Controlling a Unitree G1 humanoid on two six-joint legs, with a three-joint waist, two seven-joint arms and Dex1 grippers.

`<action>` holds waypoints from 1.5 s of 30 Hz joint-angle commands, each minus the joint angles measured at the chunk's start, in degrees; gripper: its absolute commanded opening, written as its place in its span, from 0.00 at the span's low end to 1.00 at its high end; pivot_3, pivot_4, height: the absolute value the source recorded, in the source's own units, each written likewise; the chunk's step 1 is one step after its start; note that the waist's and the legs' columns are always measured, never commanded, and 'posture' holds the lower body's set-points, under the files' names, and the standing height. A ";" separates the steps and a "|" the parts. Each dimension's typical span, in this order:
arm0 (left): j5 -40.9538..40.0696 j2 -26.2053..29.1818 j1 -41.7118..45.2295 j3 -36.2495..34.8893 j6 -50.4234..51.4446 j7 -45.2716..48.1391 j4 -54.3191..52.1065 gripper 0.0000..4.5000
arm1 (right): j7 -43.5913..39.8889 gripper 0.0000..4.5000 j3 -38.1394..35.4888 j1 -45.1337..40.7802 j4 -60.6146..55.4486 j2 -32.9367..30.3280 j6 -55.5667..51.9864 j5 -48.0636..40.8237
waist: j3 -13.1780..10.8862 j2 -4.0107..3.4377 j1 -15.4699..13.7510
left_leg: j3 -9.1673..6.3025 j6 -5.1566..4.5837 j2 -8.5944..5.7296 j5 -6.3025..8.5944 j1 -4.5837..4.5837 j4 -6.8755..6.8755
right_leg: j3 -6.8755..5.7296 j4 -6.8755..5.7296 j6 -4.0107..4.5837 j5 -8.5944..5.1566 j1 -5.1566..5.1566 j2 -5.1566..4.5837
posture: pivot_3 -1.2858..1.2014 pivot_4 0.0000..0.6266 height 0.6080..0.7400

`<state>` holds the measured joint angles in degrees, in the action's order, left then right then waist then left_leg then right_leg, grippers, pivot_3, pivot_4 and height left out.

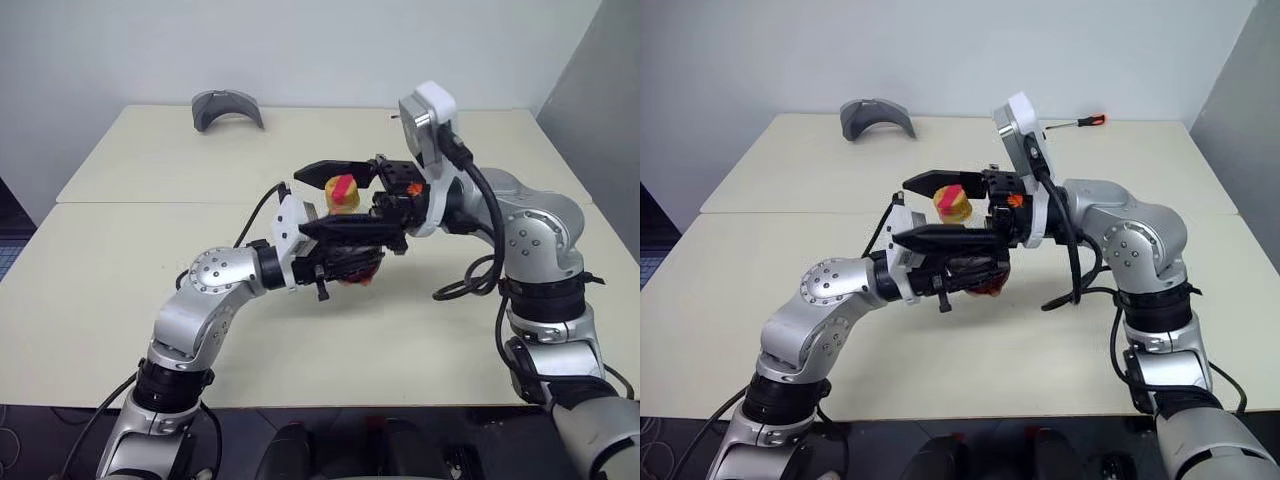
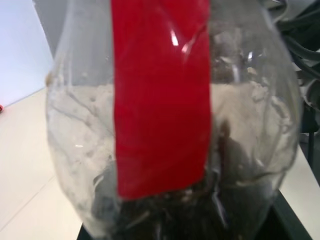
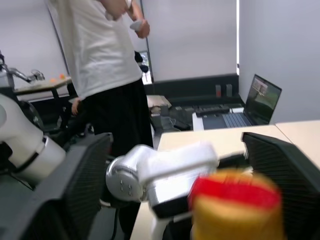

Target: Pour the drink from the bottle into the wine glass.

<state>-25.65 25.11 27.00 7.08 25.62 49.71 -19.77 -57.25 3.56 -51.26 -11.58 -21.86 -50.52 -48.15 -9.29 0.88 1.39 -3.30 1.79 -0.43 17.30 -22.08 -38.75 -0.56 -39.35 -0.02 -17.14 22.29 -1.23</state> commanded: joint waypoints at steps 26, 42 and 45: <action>7.69 -4.31 5.31 -0.90 -6.65 -7.08 13.17 0.38 | 26.41 1.00 1.15 0.53 -6.96 5.64 4.12 13.66 | -0.03 -0.03 0.17 | 0.02 0.04 -0.01 -0.02 -0.01 0.01 | 0.01 -0.03 0.00 0.00 0.03 0.00 | 0.52 0.24 1.00; 7.39 -4.35 4.36 -0.94 -6.00 -6.69 11.61 0.38 | 25.09 0.27 1.95 0.11 -3.28 6.49 5.84 16.96 | -0.03 -0.03 0.18 | 0.02 0.03 -0.01 -0.02 -0.01 0.02 | 0.01 -0.03 0.00 0.00 0.04 0.00 | 0.52 0.24 1.00; 6.85 -4.24 3.67 -0.78 -5.44 -6.36 10.28 0.38 | 24.53 0.27 2.03 0.25 -3.32 6.44 6.06 16.96 | -0.03 -0.03 0.17 | 0.02 0.03 -0.01 -0.02 -0.01 0.02 | 0.01 -0.03 0.00 0.00 0.04 0.00 | 0.52 0.24 1.00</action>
<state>-17.79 21.02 30.46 6.80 20.96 43.15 -5.36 -32.44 5.92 -49.96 -13.75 -15.32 -45.53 -31.01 -9.33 0.85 1.57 -3.28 1.82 -0.44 17.28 -22.09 -38.74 -0.55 -39.38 -0.02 -17.14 22.33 -1.23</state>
